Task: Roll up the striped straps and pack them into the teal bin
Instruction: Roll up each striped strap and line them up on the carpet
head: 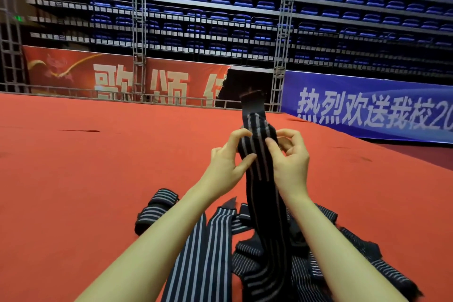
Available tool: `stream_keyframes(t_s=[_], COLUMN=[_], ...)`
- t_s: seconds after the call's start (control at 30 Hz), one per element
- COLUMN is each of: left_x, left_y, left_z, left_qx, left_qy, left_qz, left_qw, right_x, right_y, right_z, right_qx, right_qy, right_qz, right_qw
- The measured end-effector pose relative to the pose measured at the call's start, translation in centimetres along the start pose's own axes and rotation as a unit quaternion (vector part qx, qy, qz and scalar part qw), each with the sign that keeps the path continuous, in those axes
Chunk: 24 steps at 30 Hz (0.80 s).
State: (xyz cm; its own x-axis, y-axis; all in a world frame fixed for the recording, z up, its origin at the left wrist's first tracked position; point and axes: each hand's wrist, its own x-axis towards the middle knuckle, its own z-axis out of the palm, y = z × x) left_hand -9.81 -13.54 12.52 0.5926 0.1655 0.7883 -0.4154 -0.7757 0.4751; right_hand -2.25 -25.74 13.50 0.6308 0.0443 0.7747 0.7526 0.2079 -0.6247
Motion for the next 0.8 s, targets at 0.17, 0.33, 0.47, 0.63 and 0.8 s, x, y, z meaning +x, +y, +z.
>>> stream_keyframes(t_s=[0.17,0.33,0.47,0.63,0.8], left_x=[0.3,1.6,2.4,3.2,2.6], left_y=[-0.4,-0.5,-0.5,-1.8,-2.9], left_z=[0.9,0.8,-0.4,-1.7,-2.3], left_qx=[0.115,0.172,0.196,0.235,0.261], left_qy=[0.115,0.131,0.106,0.044,-0.013], left_qz=[0.056,0.076,0.034,-0.034,-0.085], left_qw=[0.985,0.973,0.974,0.97,0.962], right_x=[0.1,-0.8,-4.6,-6.9,-6.9], right_y=[0.2,2.9,6.1,6.7,5.5], right_z=[-0.6,-1.7,-2.1,-2.1,-1.1], right_qx=[-0.017,-0.003,-0.069,-0.094,0.022], right_qy=[0.0,-0.07,-0.227,-0.326,-0.336], right_qz=[-0.006,0.074,0.144,0.174,0.188], right_qw=[1.0,0.995,0.961,0.925,0.923])
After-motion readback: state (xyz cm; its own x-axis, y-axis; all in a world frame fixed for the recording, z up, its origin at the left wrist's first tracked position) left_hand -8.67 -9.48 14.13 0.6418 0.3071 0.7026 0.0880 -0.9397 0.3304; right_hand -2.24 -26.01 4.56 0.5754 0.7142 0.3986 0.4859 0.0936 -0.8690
